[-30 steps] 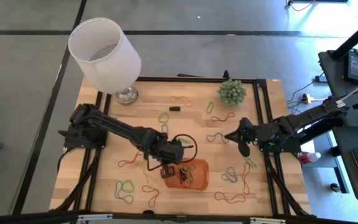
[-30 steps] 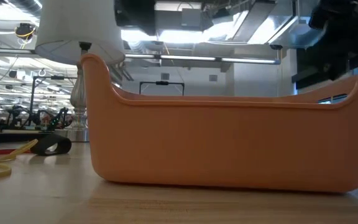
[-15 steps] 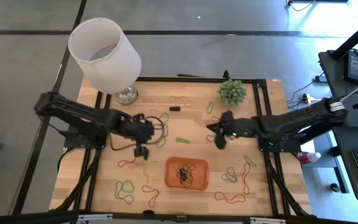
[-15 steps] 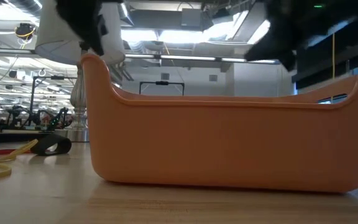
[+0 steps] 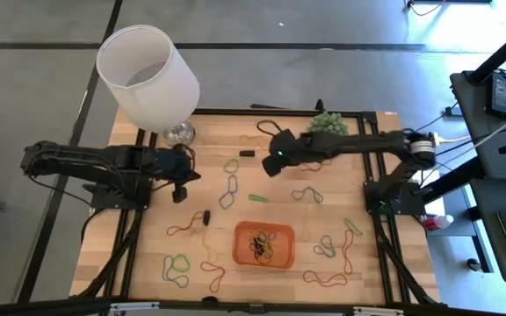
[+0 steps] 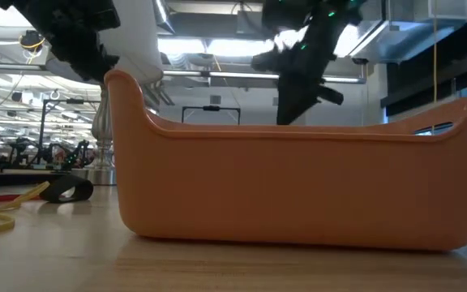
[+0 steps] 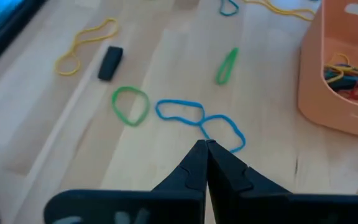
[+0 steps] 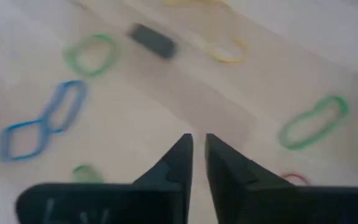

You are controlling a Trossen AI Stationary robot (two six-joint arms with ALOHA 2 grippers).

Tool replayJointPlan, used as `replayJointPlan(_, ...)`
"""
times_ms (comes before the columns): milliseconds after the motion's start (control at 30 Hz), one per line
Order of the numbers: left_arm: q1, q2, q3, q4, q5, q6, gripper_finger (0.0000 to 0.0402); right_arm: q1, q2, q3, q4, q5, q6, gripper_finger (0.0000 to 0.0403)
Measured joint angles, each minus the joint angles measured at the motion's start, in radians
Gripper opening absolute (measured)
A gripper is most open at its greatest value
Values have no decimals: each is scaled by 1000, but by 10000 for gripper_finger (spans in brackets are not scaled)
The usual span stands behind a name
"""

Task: Pick and place rubber bands into bin
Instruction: Put the green rubber band into the orange bin

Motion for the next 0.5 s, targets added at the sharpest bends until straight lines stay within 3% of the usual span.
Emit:
replayJointPlan(133, 11, -20, -10, -1, 0, -30, 2, -70, 99, 84, -109, -7, 27, 83)
replayJointPlan(300, 12, -19, -10, 0, 6, -52, 2, -144, 175, 94, -134, -16, 104, 126)
replayJointPlan(500, 11, -19, -10, 0, 9, -78, 2, -192, 240, 93, -179, -48, 148, 146)
